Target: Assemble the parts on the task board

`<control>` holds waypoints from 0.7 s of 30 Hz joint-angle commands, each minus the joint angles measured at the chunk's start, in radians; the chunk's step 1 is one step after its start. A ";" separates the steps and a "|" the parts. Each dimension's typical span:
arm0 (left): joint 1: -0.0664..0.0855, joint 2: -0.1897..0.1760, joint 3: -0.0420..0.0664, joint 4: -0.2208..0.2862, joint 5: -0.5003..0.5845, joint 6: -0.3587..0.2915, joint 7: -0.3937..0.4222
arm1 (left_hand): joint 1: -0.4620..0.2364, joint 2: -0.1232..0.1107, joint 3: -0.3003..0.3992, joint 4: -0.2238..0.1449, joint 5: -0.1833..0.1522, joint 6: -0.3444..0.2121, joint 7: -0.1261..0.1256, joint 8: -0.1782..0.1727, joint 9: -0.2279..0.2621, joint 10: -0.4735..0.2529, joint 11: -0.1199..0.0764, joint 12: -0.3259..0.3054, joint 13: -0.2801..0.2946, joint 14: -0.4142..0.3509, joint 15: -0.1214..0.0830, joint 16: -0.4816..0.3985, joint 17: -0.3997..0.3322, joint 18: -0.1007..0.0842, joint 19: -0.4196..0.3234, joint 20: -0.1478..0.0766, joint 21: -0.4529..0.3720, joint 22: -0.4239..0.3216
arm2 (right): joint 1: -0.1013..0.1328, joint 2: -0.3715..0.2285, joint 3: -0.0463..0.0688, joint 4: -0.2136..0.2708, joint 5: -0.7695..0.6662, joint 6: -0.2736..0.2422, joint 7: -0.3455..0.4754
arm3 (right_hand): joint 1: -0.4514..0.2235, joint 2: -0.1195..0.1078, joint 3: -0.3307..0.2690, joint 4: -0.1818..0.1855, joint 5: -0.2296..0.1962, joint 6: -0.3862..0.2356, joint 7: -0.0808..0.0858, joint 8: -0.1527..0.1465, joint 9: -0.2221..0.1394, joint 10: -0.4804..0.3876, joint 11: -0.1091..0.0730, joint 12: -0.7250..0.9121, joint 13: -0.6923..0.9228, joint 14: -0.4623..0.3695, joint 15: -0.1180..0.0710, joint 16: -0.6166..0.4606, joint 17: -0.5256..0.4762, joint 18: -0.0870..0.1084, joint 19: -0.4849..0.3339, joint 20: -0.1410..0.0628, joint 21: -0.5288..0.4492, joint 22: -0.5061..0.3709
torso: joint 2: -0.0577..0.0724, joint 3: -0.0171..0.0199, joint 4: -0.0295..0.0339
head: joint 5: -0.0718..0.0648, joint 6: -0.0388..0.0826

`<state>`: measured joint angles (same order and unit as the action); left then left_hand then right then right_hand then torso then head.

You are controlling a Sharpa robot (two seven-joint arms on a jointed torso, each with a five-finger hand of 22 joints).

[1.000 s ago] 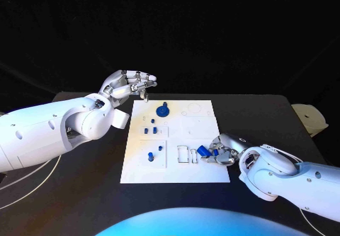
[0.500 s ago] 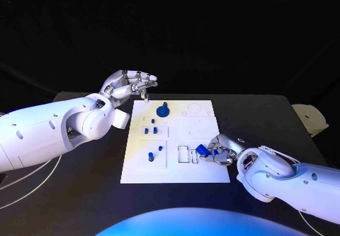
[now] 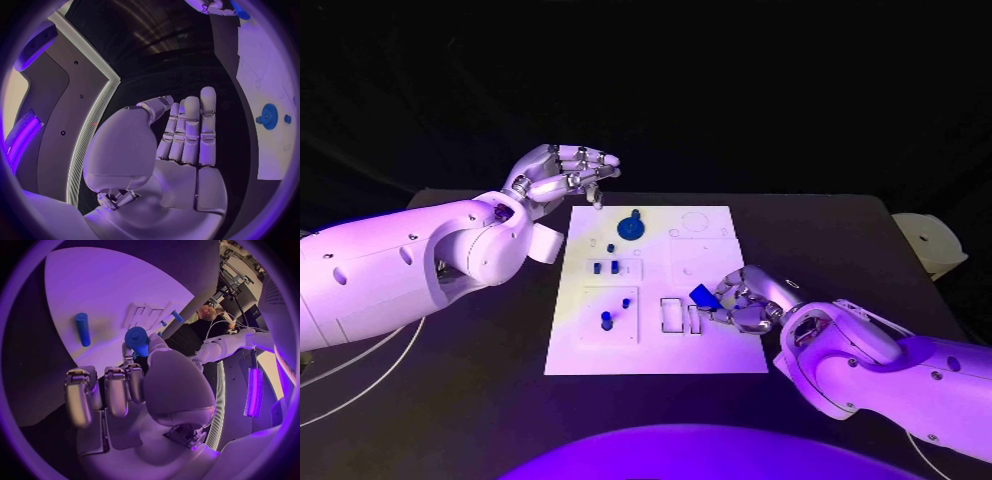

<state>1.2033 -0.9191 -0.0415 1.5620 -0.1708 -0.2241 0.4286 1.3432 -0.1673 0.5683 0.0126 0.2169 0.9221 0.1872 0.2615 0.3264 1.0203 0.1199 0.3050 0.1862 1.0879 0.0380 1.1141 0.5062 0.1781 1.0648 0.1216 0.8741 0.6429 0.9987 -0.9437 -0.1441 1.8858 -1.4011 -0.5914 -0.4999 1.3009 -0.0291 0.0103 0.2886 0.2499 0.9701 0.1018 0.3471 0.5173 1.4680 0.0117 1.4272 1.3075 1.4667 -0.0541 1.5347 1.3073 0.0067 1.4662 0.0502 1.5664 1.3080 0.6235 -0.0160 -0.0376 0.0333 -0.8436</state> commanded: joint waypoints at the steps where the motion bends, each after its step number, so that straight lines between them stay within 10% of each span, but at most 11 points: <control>1: 0.000 0.002 0.001 0.002 0.005 0.014 0.013 | -0.009 0.003 0.002 0.006 0.004 -0.007 -0.001 0.004 -0.002 -0.004 -0.001 0.007 -0.001 -0.006 0.003 0.006 -0.001 0.007 -0.001 0.006 -0.003 -0.001 | 0.002 0.016 0.000 -0.003 0.048 0.007 0.036 | 0.006 0.013 0.005 0.003 0.004 0.035 -0.024 0.012 0.016 0.009 -0.009 0.001 0.125 0.089 -0.009 0.005 0.188 -0.007 0.105 -0.006 0.004 0.263 | 0.001 0.0003 -0.0001 | 0.001 0.002; 21: 0.000 -0.002 0.001 0.007 0.005 0.016 0.009 | -0.008 0.003 0.003 0.005 0.004 -0.009 0.000 0.004 -0.002 -0.005 0.000 0.007 -0.001 -0.006 0.002 0.006 -0.002 0.007 0.000 0.006 -0.004 -0.002 | 0.000 0.117 -0.003 -0.069 0.079 0.120 0.013 | -0.130 0.059 -0.069 0.005 -0.014 0.069 -0.044 0.070 0.041 0.013 -0.027 -0.008 0.129 0.089 -0.024 0.006 0.189 -0.007 0.105 -0.020 0.004 0.263 | 0.001 -0.0009 0.0011 | 0.005 0.000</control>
<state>1.2031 -0.9216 -0.0415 1.5651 -0.1706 -0.2235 0.4278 1.3433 -0.1673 0.5684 0.0126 0.2169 0.9221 0.1871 0.2615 0.3256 1.0204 0.1199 0.3088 0.1862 1.0879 0.0379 1.1141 0.5054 0.1781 1.0648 0.1217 0.8741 0.6420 0.9997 -0.8282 -0.1470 1.8192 -1.3233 -0.5039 -0.4798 1.1779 0.0320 -0.0548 0.2940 0.2407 0.9792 0.1108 0.4140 0.5574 1.4653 -0.0091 1.4228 1.3074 1.4666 -0.0685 1.5346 1.3080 0.0066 1.4663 0.0356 1.5664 1.3077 0.6260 -0.0168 -0.0352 0.0368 -0.8433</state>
